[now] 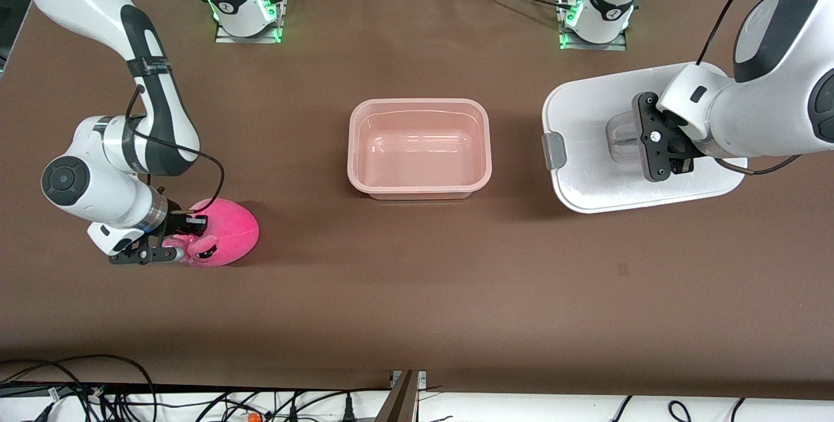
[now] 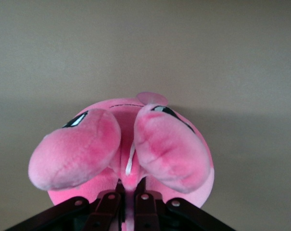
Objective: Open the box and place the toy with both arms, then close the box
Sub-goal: 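Lift the pink plush with the right gripper toward the pink tub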
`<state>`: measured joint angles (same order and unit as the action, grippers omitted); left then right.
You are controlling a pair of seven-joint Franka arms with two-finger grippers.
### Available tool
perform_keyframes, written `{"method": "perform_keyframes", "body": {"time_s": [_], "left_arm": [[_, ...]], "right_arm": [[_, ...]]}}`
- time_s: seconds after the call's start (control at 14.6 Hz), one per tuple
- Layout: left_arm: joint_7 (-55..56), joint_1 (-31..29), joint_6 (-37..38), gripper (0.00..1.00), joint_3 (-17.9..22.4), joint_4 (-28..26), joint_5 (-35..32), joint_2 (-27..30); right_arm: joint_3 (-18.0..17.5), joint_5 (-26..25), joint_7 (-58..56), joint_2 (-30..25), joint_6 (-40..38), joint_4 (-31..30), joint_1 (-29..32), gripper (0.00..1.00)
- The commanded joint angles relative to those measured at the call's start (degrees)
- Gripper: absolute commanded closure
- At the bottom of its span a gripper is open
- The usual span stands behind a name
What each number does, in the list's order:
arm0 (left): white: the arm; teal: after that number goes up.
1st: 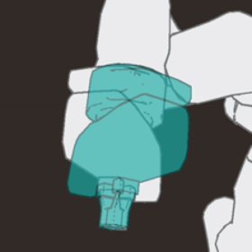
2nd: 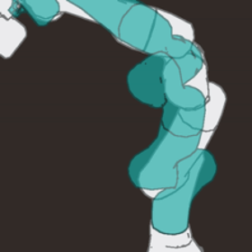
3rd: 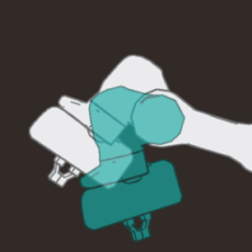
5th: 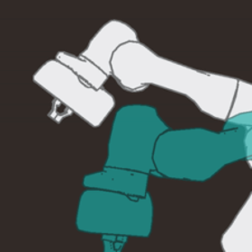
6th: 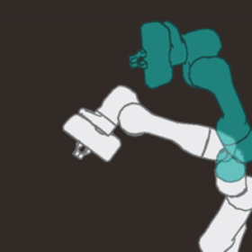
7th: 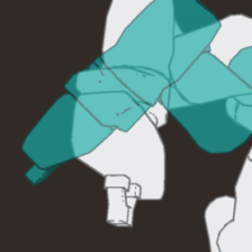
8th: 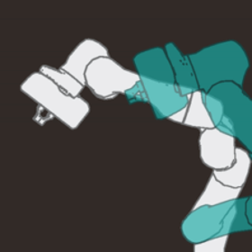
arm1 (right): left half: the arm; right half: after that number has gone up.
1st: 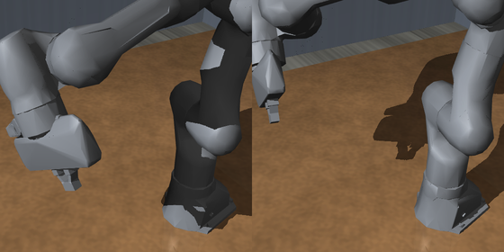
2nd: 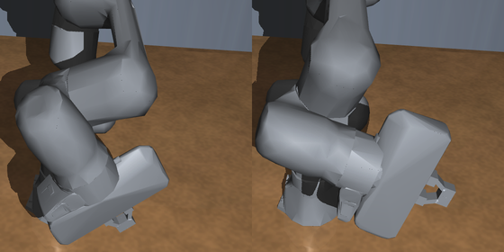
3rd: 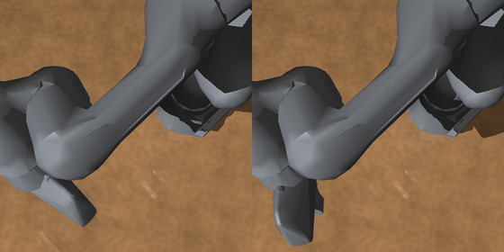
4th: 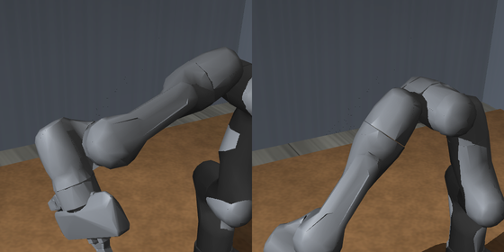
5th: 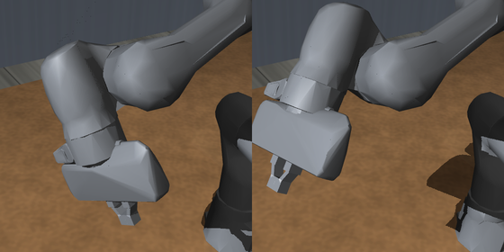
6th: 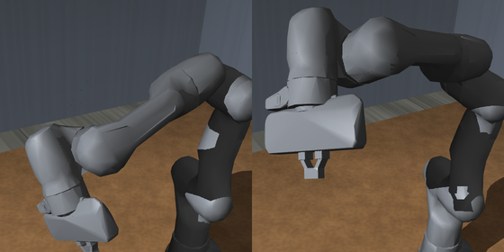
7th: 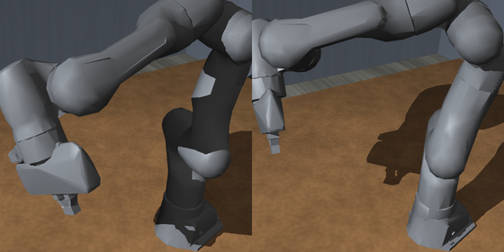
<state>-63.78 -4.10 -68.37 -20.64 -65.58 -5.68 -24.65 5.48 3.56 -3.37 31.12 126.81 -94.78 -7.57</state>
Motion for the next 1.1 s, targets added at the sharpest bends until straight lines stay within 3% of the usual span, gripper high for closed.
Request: {"method": "perform_keyframes", "body": {"time_s": [0.0, 0.27, 0.62, 0.82, 1.03], "left_arm": [[0.2, 0.3, 1.2, 1.00, -0.5, 1.7, -2.0, -0.3], [0.2, 0.3, 1.2, 1.00, -0.5, 1.7, -2.0, -0.3], [0.2, 0.3, 1.2, 1.00, -0.5, 1.7, -2.0, -0.3], [0.2, 0.2, 1.3, 1.00, -0.5, 1.7, -2.0, -0.3], [0.2, 0.3, 1.3, 1.00, -0.5, 1.7, -2.1, -0.3]], "right_arm": [[-0.1, 0.0, -1.5, -1.1, -2.9, 0.9, -0.3, 1.00], [-0.5, -0.2, -1.5, -4.6, -10.9, 3.3, -1.6, 1.00], [-2.1, 0.0, -1.6, -4.8, -31.3, 18.0, -8.8, 1.00], [-4.8, -0.1, -6.1, -4.6, -31.4, 20.3, -13.4, 1.00], [-6.0, -1.6, -19.6, -3.3, -31.1, 23.5, -19.5, 1.00]]}}
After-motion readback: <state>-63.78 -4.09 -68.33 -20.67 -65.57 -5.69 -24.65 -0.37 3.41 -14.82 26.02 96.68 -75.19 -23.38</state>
